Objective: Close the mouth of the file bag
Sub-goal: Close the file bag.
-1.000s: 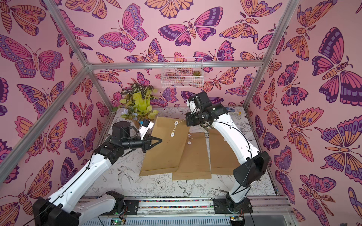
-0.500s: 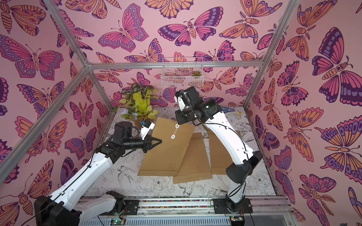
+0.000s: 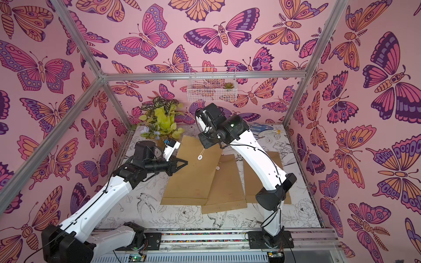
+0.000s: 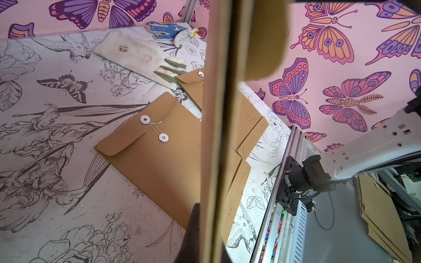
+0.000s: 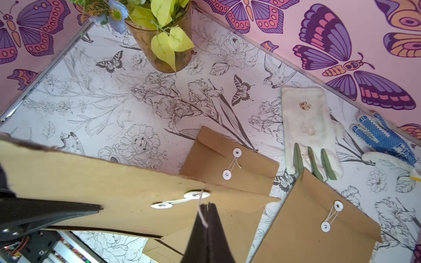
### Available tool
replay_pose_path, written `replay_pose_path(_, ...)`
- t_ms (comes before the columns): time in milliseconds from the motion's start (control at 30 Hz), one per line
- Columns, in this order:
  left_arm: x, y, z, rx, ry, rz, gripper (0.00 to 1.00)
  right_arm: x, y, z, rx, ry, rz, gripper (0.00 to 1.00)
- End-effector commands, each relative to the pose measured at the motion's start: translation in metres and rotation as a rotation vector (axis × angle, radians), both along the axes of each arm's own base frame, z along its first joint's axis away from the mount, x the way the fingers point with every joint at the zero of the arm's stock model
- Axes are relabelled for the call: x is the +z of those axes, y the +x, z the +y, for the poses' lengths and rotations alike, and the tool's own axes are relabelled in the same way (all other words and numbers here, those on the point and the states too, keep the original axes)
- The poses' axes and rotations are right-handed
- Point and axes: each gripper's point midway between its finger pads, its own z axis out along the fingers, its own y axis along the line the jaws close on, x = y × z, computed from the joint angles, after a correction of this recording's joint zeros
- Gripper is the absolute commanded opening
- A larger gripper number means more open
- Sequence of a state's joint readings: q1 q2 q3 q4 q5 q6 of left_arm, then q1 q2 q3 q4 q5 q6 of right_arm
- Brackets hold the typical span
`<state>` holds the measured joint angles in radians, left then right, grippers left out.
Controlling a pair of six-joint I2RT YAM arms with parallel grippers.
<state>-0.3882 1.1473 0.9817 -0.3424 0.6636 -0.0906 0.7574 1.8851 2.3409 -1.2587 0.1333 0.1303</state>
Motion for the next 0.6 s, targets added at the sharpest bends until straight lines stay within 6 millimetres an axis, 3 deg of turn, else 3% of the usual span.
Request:
replay_pose_path(0,0.0,-0.006,0.0,-0.005,0.009,0.007,0.0,0.001,0.002,-0.007,-0.02,-0.042,-0.023,0.0)
replay_pose_path(367,-0.003,-0.006,-0.001,-0.009,0.015,0.009,0.0,0.006,0.0,-0.004,-0.014,-0.036,-0.016,0.0)
replay_pose_path(567,-0.003,-0.004,-0.002,-0.01,0.016,0.012,0.0,0.009,-0.01,0.011,0.037,0.002,0.007,0.0)
